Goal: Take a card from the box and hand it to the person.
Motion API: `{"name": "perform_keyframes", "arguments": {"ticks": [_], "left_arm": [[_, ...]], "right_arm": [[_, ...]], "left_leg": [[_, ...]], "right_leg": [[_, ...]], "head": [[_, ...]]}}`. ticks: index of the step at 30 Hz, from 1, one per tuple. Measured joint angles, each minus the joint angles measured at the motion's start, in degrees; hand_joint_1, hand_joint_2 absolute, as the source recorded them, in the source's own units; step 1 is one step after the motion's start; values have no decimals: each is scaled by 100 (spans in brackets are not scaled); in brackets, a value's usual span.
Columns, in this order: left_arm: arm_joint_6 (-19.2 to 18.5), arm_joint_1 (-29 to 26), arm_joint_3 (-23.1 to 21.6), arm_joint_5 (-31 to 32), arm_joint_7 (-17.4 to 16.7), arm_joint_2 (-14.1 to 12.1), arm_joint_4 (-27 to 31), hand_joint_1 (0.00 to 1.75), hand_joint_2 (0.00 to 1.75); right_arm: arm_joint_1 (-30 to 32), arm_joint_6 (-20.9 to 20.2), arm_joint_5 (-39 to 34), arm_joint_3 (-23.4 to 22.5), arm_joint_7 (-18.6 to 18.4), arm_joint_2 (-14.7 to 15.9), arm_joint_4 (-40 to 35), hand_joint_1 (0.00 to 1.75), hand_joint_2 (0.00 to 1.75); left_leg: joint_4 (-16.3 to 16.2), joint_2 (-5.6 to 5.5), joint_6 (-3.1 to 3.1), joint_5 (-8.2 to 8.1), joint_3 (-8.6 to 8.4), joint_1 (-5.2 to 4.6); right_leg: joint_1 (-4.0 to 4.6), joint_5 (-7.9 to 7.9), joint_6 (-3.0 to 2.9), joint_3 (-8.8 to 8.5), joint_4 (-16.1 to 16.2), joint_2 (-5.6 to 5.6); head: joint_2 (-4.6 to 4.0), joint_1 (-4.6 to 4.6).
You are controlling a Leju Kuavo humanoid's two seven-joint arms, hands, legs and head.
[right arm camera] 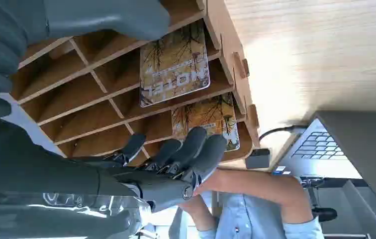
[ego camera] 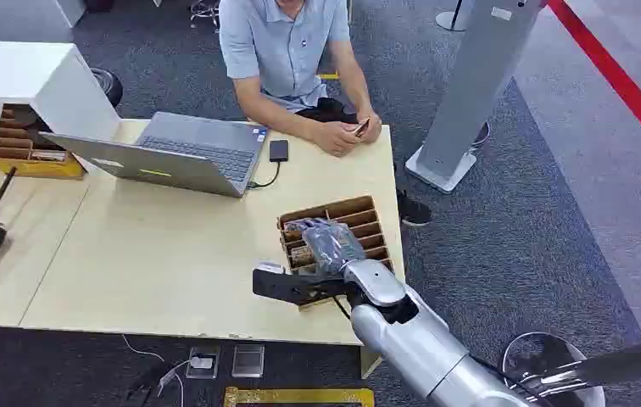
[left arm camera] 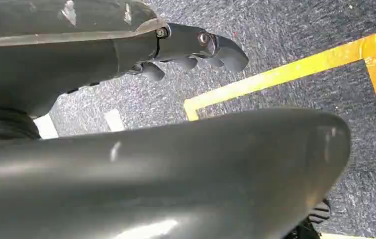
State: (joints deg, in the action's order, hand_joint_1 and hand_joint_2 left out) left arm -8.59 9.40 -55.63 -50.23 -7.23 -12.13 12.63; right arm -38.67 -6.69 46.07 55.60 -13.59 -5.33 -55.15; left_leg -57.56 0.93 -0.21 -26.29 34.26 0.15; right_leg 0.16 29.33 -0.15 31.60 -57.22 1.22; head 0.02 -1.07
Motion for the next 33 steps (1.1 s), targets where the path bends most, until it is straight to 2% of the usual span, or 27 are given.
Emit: {"name": "perform_keyframes", "arguments": {"ticks": [5, 7, 10, 15, 16, 21, 22, 25, 26, 30, 31, 33], "left_arm": [[-15, 1, 2, 0, 0, 0, 0, 0, 0], [-15, 1, 2, 0, 0, -2, 0, 0, 0], [-15, 1, 2, 0, 0, 0, 0, 0, 0], [-15, 3, 2, 0, 0, 0, 0, 0, 0], [-15, 4, 2, 0, 0, -2, 0, 0, 0], [-15, 3, 2, -2, 0, 0, 0, 0, 0], [-15, 3, 2, -4, 0, 0, 0, 0, 0], [-17, 3, 2, -4, 0, 0, 0, 0, 0], [-17, 3, 2, -4, 0, 0, 0, 0, 0], [-17, 3, 2, -4, 0, -2, 0, 0, 0], [-17, 3, 2, -4, 0, 0, 0, 0, 0], [-18, 5, 2, -4, 0, 0, 0, 0, 0]], "right_arm": [[-1, 13, -28, -4, 44, 0, 22, 87, 175], [0, 13, -33, -4, 52, -2, 37, 101, 175], [0, 11, -37, -4, 63, -7, 57, 110, 175], [-3, 13, -39, -2, 94, -13, 90, 105, 175], [-3, 13, -39, -2, 98, -13, 96, 110, 175], [-5, 13, -44, -2, 124, -20, 138, 112, 175], [-5, 13, -46, -2, 127, -20, 142, 120, 175], [-5, 13, -50, -2, 133, -33, 160, 120, 175], [-7, 13, -55, -2, 133, -37, 166, 127, 175], [-8, 13, -63, -4, 133, -48, 179, 131, 175], [-8, 13, -66, -4, 133, -48, 184, 140, 175], [-8, 13, -68, -4, 136, -50, 184, 143, 175]], "left_leg": [[0, 0, 0, 0, 0, 0], [0, 0, 0, 0, 0, 0], [0, 0, 0, 0, 0, 0], [0, 0, 0, 0, 0, 0], [0, 0, 0, 0, 0, 0], [0, -1, 0, 0, 1, 0], [0, 0, 0, 0, 0, 0], [0, 0, 0, 0, 0, 0], [0, 0, 0, 0, 0, 0], [0, 0, 0, 0, 0, 0], [0, 0, 0, 0, 0, 0], [0, 0, 0, 0, 0, 0]], "right_leg": [[0, 0, 0, 0, 0, 0], [0, 0, 0, 0, 0, 0], [0, 0, 0, 0, 0, 0], [0, 0, 0, 0, 0, 0], [0, 0, 0, 0, 0, 0], [0, 0, 0, 0, 0, 0], [0, 0, 0, 0, 0, 0], [0, 0, 0, 0, 0, 0], [0, 0, 0, 0, 0, 0], [0, 0, 0, 0, 0, 0], [0, 0, 0, 0, 0, 0], [0, 0, 0, 0, 0, 0]], "head": [[2, 0], [0, 0], [0, 0], [0, 0], [2, 0], [0, 0], [0, 0], [0, 0], [0, 0], [0, 0], [0, 0], [0, 0]]}}
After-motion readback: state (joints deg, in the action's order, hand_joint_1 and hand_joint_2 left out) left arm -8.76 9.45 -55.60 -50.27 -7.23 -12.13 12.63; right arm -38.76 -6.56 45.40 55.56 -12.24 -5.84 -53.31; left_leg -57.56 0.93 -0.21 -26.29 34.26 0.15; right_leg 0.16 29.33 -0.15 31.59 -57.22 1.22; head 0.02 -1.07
